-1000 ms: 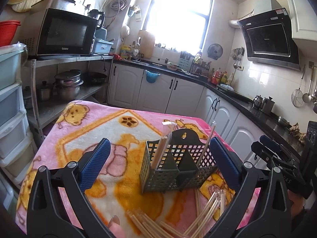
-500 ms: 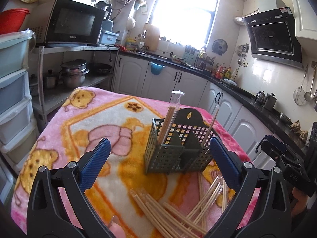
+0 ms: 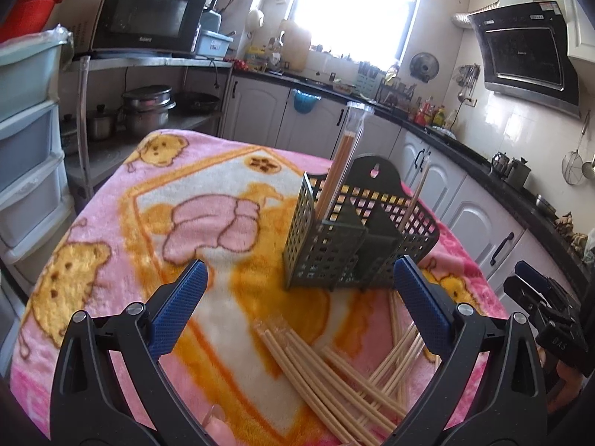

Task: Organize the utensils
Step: 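Withdraw both tools from the caddy back toward the remaining chopsticks, then close the left tool on a wrapped chopstick while the right tool grasps another chopstick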

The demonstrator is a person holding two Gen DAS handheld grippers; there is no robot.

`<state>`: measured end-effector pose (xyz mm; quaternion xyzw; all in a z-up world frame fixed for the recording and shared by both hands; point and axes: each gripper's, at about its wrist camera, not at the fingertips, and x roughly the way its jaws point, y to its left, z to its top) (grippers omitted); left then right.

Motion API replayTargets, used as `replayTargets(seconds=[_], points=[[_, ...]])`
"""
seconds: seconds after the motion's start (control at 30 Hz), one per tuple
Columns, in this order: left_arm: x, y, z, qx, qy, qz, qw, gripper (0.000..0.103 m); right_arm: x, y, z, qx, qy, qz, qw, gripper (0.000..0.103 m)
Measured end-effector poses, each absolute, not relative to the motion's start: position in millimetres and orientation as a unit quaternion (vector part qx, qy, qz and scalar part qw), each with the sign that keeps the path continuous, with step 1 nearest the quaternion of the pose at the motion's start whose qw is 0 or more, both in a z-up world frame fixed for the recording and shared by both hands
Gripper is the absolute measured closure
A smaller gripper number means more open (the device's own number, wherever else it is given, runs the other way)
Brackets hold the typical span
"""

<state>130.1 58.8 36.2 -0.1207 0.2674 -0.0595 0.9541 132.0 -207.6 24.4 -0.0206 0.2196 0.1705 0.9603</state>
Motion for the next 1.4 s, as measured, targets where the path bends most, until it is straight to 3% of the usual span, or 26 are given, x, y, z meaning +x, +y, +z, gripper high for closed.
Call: replayTargets(seconds=[0.63, 0.73, 1.03, 1.4], points=[[136.2, 42.3, -21.6, -0.106, 0.344, -0.07, 0.93, 0.011, 146.5, -214.1, -25.8, -0.008, 0.298, 0.144, 0.944, 0.025], [140.6, 44.7, -34.6, -0.101, 0.363, -0.058, 0.924, 0.011, 151.4, -214.0, -33.1, -0.003, 0.311, 0.145, 0.939, 0.031], [171.4, 72.8, -64.8, -0.198, 0.409, -0.059, 0.889, 0.047, 172.9, -214.6, -45.7, 0.008, 0.348, 0.152, 0.925, 0.047], [191.2, 81.6, -71.2, -0.222, 0.414, -0.046, 0.882, 0.069, 198.0, -217.1, -59.3, 0.038, 0.382, 0.163, 0.909, 0.057]])
